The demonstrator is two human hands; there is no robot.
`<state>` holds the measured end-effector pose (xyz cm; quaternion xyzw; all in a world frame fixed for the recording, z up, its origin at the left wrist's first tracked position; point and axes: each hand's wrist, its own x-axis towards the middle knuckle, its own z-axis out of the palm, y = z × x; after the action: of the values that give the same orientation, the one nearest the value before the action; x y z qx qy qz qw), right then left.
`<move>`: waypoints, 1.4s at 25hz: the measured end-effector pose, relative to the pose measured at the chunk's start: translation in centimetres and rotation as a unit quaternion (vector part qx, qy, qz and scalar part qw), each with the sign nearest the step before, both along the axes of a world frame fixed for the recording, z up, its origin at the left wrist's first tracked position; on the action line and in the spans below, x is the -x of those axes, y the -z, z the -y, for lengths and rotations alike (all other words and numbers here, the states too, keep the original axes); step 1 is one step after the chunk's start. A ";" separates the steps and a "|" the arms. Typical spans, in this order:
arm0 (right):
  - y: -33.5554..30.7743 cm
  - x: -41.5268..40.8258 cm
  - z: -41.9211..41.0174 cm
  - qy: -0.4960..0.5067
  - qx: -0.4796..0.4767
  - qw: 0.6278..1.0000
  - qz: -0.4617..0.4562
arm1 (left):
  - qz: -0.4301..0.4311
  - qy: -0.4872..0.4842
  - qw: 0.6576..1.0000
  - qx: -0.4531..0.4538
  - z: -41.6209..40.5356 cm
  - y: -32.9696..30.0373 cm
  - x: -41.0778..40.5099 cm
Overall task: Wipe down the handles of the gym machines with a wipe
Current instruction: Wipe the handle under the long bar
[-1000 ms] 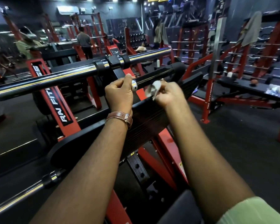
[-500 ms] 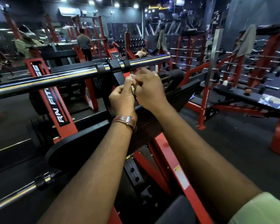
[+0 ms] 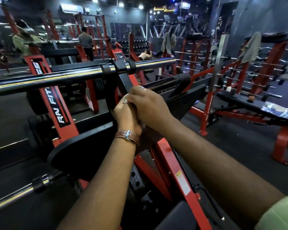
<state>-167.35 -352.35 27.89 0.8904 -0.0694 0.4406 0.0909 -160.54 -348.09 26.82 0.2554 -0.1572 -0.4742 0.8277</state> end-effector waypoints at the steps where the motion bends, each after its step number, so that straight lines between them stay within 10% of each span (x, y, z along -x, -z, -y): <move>1: 0.8 0.1 0.3 0.045 0.090 0.995 0.009 | 0.003 -0.012 1.000 -0.007 -0.2 0.2 0.1; 8: -1.2 0.2 1.7 0.193 0.266 0.944 -0.010 | -0.004 -0.136 0.990 -0.039 -0.1 0.1 -2.1; 12: -3.1 -1.5 2.5 0.213 0.081 0.972 0.055 | -0.030 -0.132 0.991 -0.025 -0.4 0.1 -1.8; 15: -0.2 0.7 3.6 0.049 -0.001 0.990 0.129 | -0.026 -0.125 0.992 -0.022 -0.4 0.4 -2.0; 22: -0.7 1.5 3.8 0.084 0.301 0.944 -0.104 | 0.017 -0.164 0.985 -0.043 0.3 0.8 -1.1; 27: -4.7 -1.6 1.3 0.194 0.050 0.973 -0.115 | 0.046 -0.183 0.980 -0.063 0.4 0.5 -0.5; 30: -3.6 0.8 4.0 0.176 -0.139 0.972 0.074 | 0.181 -0.191 0.964 -0.047 0.6 0.3 -0.3; 35: -0.5 0.3 2.7 0.101 -0.216 0.941 0.241 | 0.522 -0.282 0.798 -0.106 2.5 -0.8 -0.7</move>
<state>-167.64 -355.09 28.43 0.7442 -0.2724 0.6047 -0.0792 -159.85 -350.62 27.62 0.5832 -0.4353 -0.0283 0.6853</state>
